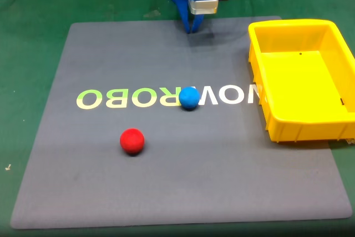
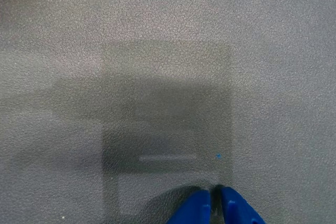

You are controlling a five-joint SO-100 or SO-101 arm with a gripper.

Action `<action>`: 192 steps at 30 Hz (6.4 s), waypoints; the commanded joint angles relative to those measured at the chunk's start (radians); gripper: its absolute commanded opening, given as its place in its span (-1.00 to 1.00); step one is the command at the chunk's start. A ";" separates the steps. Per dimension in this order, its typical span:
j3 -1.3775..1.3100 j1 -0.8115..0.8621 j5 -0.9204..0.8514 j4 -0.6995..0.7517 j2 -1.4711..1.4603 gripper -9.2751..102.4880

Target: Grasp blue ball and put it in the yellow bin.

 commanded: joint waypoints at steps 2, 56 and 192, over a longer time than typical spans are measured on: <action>0.031 0.002 -0.008 0.017 0.000 -0.83; -1.232 0.094 -0.011 -0.693 -1.654 -0.35; -0.041 0.086 -0.028 0.063 0.015 -0.84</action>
